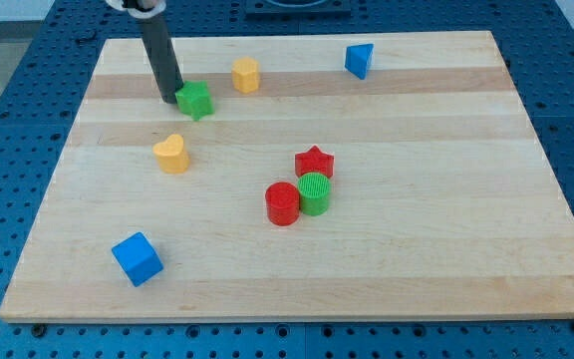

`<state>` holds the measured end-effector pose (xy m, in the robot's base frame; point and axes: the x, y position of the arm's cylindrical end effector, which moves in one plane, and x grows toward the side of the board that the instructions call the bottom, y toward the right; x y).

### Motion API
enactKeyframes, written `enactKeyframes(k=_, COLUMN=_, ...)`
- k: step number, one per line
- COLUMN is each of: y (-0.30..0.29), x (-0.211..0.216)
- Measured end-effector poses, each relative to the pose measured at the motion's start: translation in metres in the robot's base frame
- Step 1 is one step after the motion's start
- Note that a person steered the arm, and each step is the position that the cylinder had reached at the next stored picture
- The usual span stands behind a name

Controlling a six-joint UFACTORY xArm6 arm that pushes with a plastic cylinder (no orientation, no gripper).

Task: Push the green star towards the red circle

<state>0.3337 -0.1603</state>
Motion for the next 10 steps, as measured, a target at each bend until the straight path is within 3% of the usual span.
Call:
enactKeyframes(k=1, y=0.044, x=0.045)
enactKeyframes(k=2, y=0.076, x=0.058)
enactKeyframes(k=4, y=0.034, x=0.044)
enactKeyframes(k=6, y=0.058, x=-0.016)
enactKeyframes(k=10, y=0.087, x=0.018)
